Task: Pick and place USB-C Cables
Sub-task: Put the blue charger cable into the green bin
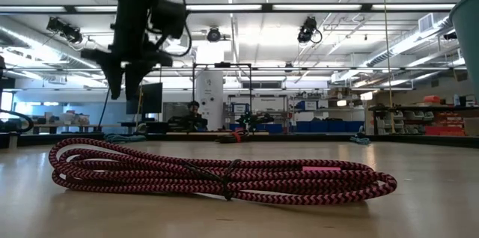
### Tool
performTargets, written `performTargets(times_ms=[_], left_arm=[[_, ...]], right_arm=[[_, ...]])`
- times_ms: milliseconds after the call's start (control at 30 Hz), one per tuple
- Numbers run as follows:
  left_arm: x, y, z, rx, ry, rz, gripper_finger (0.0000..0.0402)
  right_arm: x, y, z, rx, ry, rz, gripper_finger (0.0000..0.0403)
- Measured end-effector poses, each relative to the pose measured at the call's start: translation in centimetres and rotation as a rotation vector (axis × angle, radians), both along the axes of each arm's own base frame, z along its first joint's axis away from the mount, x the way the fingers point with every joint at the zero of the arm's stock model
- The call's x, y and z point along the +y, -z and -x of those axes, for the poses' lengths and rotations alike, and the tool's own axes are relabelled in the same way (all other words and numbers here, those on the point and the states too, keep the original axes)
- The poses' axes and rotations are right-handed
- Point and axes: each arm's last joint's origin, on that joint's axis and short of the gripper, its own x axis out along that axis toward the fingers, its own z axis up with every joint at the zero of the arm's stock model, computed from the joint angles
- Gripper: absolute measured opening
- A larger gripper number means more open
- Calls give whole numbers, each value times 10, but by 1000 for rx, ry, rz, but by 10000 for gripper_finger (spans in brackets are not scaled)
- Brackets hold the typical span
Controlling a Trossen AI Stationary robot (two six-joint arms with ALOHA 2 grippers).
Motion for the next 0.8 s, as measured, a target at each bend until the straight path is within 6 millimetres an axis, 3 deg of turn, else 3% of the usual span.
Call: performTargets(times_ms=[200, 367, 533, 800], left_arm=[[51, 18, 30, -41, -79, -46, 147], [83, 27, 48, -116, -141, -139, 155], [100, 46, 63, -155, -139, -158, 173], [106, 77, 72, -138, -141, -185, 184]], right_arm=[[-2, -2, -2, -25, 37, -49, 114], [-12, -3, -4, -59, 193, -23, 114], [-31, -6, -9, -106, 386, 8, 114], [-55, -10, -16, -164, 531, -43, 114]])
